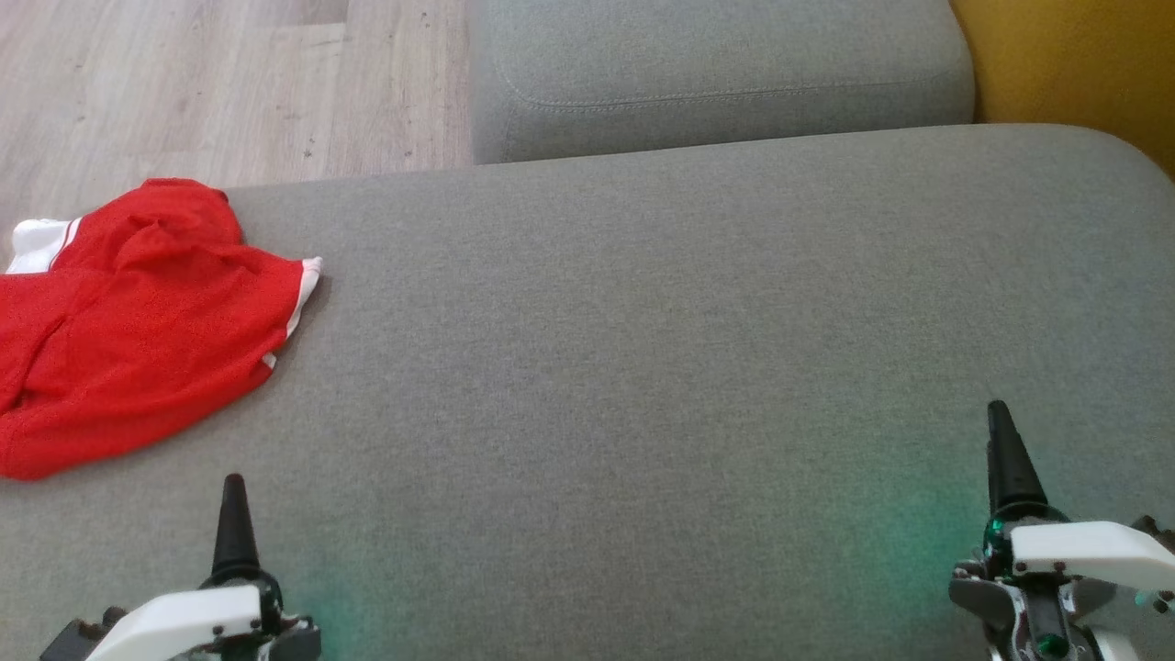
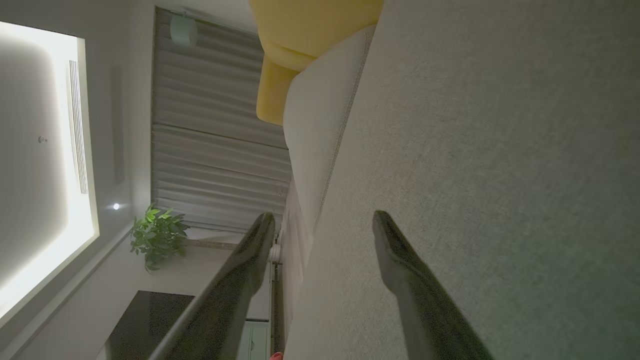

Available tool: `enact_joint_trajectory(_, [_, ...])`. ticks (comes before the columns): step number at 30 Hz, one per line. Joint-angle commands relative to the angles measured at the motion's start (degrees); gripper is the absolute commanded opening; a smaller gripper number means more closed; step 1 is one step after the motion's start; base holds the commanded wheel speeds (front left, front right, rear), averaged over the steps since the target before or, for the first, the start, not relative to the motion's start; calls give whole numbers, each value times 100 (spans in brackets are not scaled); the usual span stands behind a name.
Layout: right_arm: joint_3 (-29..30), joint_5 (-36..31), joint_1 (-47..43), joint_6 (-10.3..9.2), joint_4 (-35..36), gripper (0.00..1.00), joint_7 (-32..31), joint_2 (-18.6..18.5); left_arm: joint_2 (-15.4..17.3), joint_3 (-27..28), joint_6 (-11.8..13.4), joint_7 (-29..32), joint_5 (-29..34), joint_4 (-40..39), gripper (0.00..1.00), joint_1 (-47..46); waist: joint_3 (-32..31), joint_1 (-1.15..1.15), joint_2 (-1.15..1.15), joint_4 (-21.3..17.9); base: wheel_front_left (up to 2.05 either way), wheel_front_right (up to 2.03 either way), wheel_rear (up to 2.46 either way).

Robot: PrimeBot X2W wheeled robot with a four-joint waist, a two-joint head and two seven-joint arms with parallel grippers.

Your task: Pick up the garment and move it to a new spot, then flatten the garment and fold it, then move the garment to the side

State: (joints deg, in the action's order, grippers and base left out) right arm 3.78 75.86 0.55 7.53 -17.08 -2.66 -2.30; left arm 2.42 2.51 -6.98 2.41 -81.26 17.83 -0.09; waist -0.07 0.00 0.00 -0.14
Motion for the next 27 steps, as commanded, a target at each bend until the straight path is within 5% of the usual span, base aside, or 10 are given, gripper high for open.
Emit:
enact_joint_trajectory(1, [-75, -203, 222, -1, 243, 100, 66, -32, 49, 9, 24, -48, 174, -227, 100, -145, -2, 0, 0, 1, 0, 0, 0])
enact_joint_trajectory(27, [-661, -2271, 272, -2, 467, 100, 488, -99, 111, -111, 43, -469, 2219, -298, 100, 15, -44, 0, 0, -27, 0, 0, 0])
